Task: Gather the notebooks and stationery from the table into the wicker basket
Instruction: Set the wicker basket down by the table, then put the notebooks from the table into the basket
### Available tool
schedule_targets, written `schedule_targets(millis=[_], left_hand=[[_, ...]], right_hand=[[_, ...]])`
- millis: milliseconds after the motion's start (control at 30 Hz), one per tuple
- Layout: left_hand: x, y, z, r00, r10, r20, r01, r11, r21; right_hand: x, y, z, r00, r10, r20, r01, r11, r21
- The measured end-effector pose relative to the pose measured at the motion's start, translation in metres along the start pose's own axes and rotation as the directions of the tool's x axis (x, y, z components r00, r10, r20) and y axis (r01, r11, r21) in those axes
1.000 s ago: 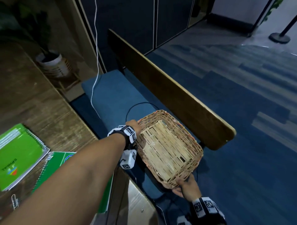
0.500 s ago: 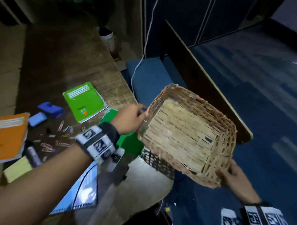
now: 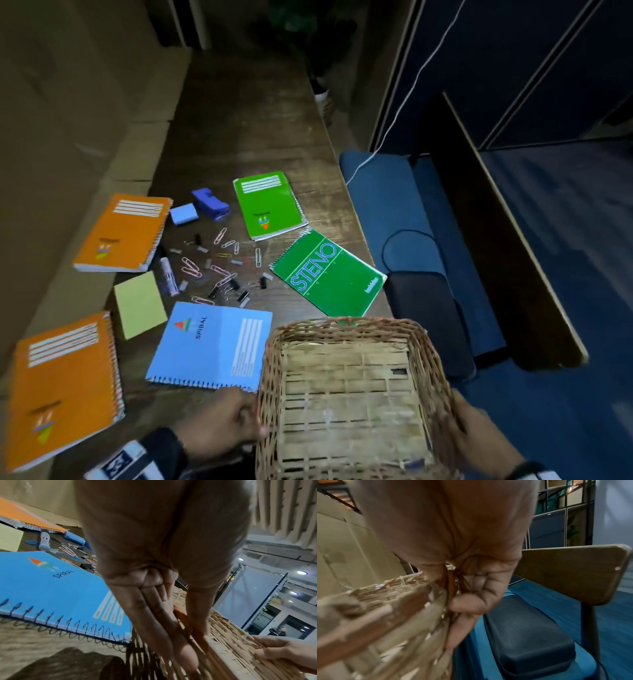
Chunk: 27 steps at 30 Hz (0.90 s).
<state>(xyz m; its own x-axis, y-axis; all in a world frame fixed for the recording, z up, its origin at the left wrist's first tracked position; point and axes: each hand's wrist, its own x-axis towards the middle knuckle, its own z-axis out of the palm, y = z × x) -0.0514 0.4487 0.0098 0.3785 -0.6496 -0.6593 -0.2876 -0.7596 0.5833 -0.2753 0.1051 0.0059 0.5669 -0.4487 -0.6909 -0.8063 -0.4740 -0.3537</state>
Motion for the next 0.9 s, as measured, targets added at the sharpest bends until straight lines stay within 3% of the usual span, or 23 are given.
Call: schedule_targets(millis=[233, 433, 533, 633, 733, 767, 833, 900], left_hand=[[0.013, 0.005, -0.009, 0.999, -0.04, -0.012, 0.037, 0.979, -0.202], [0.015, 0.014, -0.018, 0.997, -0.079, 0.017, 0.08, 0.928, -0.365], [0.008, 0.015, -0.031, 0.992, -0.122, 0.034, 0.126, 0.949, -0.29], [0.01, 0.007, -0.066, 0.965, -0.159, -0.208, 0.134, 0.983, -0.126], [0.039, 0.03, -0.112, 0.875, -0.106, -0.473, -0.019, 0.968, -0.251], [0.059, 0.042, -0.125, 0.861, -0.121, -0.494, -0.083, 0.925, -0.37], [0.111, 0.063, -0.144, 0.892, -0.212, -0.399, -0.117, 0.745, -0.657], [0.159, 0.079, -0.153, 0.932, -0.329, -0.15, 0.046, 0.52, -0.853]], right_hand=[[0.047, -0.019, -0.014, 0.992, -0.12, -0.024, 0.115, 0.982, -0.152], [0.061, -0.034, -0.031, 0.996, -0.086, -0.009, 0.083, 0.982, -0.171], [0.059, -0.047, -0.055, 0.999, -0.026, 0.035, 0.031, 0.984, -0.177], [0.073, -0.08, -0.103, 0.993, -0.061, -0.1, 0.049, 0.992, -0.118], [0.111, -0.137, -0.145, 0.954, -0.192, -0.23, 0.163, 0.977, -0.141], [0.129, -0.159, -0.151, 0.945, -0.236, -0.228, 0.202, 0.966, -0.163], [0.166, -0.199, -0.15, 0.942, -0.286, -0.178, 0.251, 0.948, -0.194], [0.198, -0.226, -0.138, 0.95, -0.297, -0.096, 0.268, 0.934, -0.238]])
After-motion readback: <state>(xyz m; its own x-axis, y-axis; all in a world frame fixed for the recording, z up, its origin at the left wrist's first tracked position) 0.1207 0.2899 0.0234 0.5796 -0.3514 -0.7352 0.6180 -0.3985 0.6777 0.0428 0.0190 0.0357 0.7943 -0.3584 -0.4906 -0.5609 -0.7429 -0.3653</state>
